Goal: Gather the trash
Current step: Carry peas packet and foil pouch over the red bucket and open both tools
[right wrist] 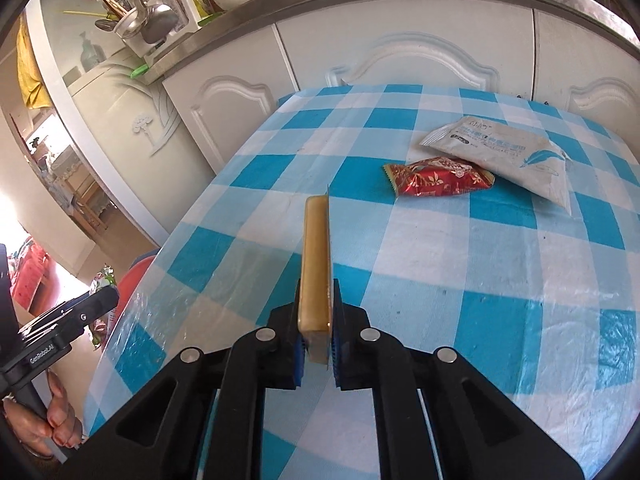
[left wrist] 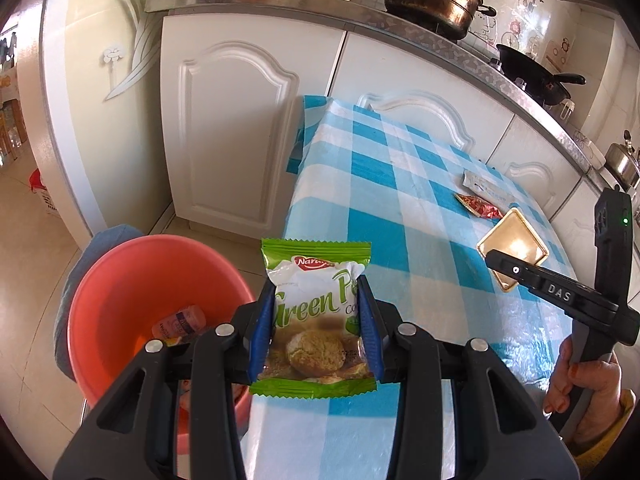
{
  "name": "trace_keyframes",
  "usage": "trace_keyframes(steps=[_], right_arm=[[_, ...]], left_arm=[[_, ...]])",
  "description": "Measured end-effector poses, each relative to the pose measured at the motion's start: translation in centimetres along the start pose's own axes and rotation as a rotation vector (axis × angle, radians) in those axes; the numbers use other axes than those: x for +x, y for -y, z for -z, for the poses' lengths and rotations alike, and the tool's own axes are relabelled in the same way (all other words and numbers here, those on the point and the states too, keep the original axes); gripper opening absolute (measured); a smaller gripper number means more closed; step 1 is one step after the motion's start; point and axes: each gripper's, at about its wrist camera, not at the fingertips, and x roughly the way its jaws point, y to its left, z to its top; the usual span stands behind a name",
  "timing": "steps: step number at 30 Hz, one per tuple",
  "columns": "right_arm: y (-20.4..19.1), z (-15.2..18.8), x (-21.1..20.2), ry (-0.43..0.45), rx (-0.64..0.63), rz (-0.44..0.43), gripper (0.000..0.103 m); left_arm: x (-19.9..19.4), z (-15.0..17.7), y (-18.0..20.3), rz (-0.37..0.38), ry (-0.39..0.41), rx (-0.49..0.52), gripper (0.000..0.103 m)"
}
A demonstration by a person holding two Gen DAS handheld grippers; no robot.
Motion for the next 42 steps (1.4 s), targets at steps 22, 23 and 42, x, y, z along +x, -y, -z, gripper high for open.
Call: trace_keyframes(steps=[22,23,42], right_arm=[[-13.5,1.7,-2.9,-0.069,-0.238,-0.169,0.011],[-14.6,1.6,-2.7,-0.074,-0.259,-0.183,0.011],[-24.7,2.0,5.3,-0.227,-0.456,-0.253,0.013]], left_arm=[[-7.2,1.4,-10.4,-0.140,0.079,-0.136,0.040],[-7.3,1.3,-11.0,-0.144,0.084,-0.145,0.040],[0.0,2.2,-15.9,-0.150,-0.054,-0.231,0.045]])
